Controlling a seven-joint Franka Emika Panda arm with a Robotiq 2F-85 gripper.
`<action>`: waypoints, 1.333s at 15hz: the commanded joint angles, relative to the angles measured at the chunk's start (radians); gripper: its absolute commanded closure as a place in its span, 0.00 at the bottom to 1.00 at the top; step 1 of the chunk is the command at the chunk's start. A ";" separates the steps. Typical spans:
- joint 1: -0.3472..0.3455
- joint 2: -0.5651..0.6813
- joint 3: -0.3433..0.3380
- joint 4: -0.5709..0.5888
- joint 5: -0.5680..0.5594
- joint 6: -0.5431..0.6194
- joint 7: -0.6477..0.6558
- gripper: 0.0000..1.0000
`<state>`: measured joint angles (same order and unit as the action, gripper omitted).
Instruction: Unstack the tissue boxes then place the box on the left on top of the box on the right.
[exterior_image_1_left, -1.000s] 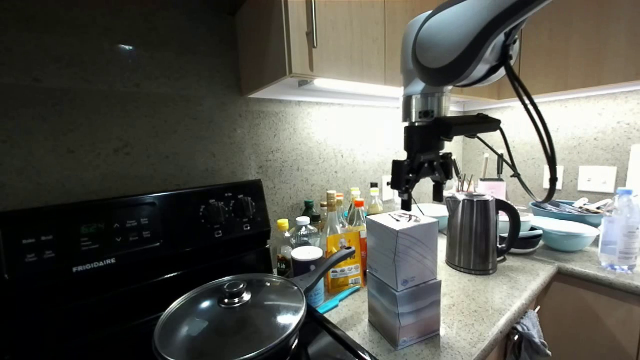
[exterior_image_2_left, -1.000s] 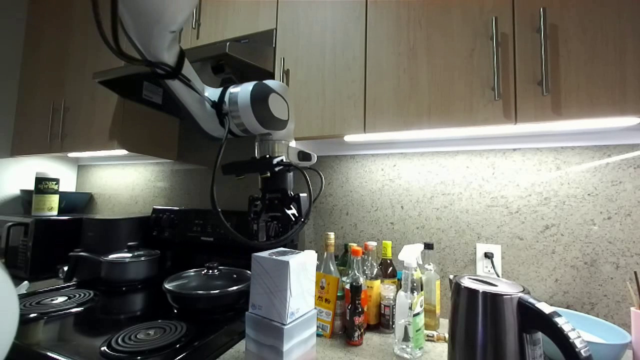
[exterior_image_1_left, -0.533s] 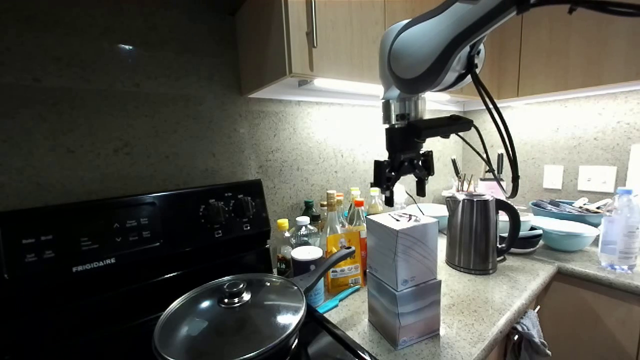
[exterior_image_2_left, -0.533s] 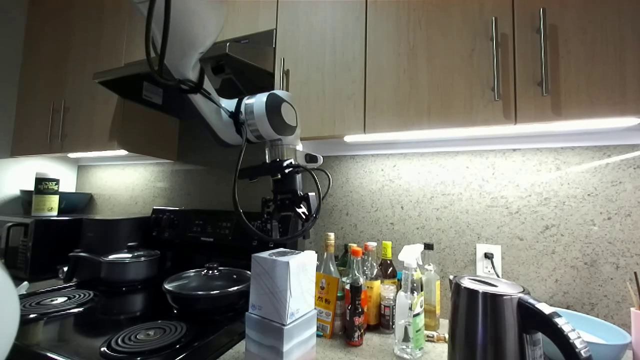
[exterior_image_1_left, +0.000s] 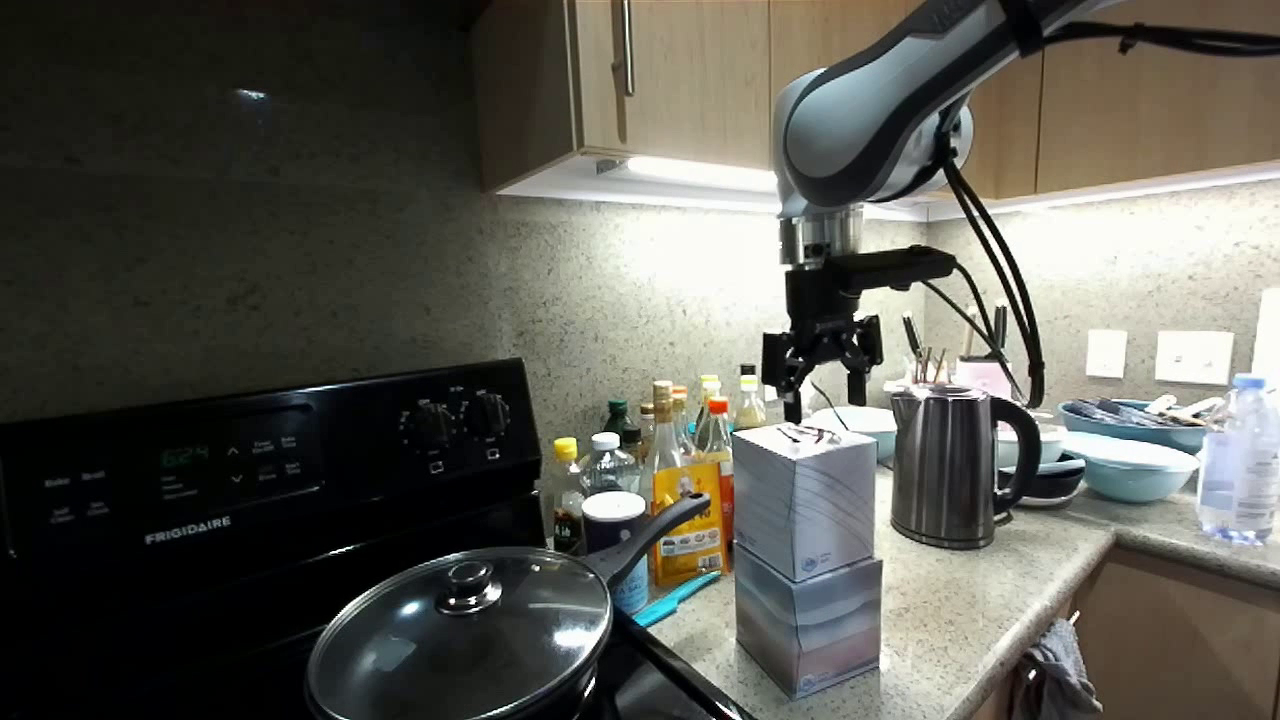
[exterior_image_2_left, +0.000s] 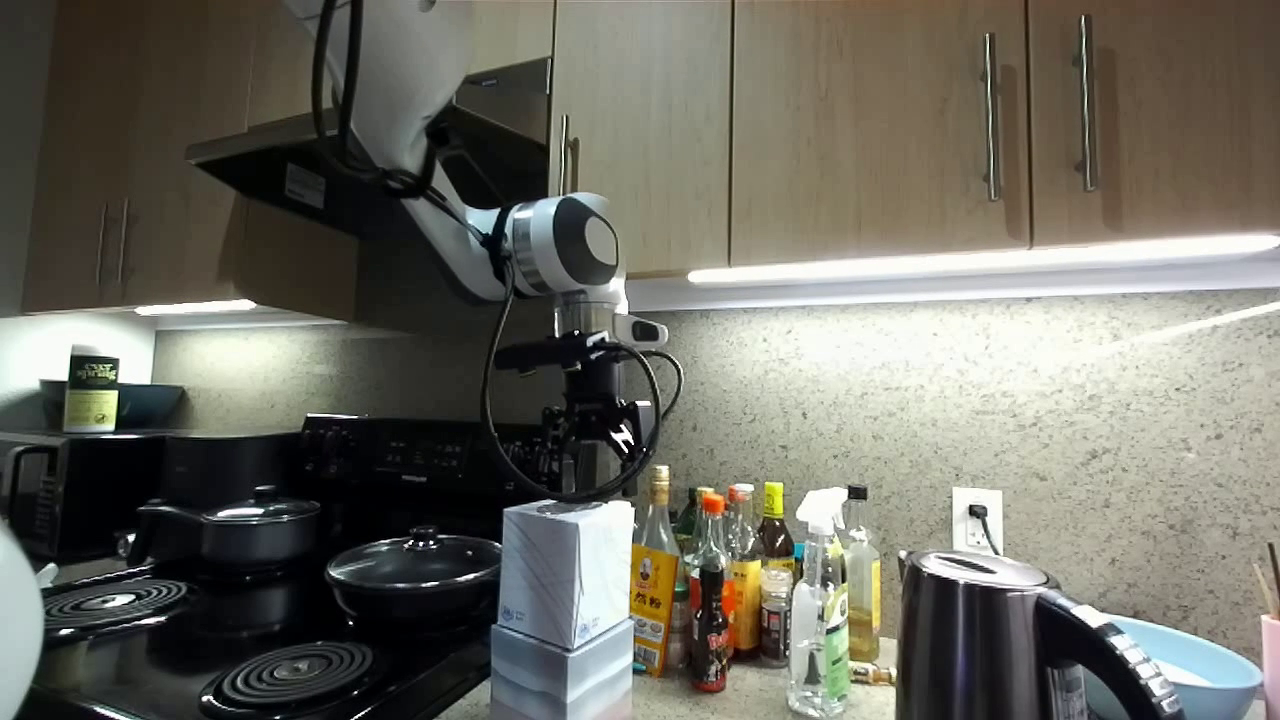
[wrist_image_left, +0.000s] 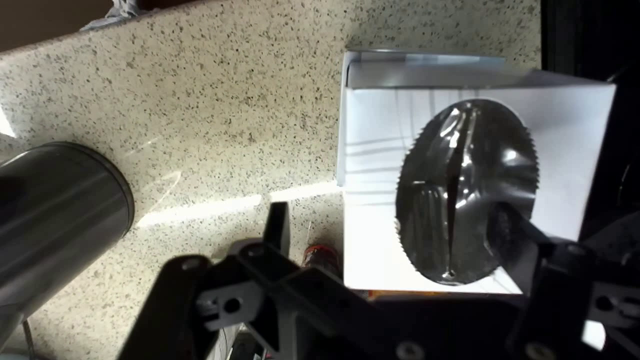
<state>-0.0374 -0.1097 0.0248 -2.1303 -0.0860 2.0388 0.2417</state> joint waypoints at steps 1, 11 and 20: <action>-0.001 0.027 -0.032 0.006 0.063 -0.022 -0.047 0.00; 0.001 0.051 -0.049 0.007 0.123 -0.025 -0.052 0.79; -0.043 -0.068 -0.103 -0.059 0.073 -0.013 -0.062 0.97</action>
<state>-0.0505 -0.0980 -0.0563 -2.1320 0.0090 2.0351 0.2089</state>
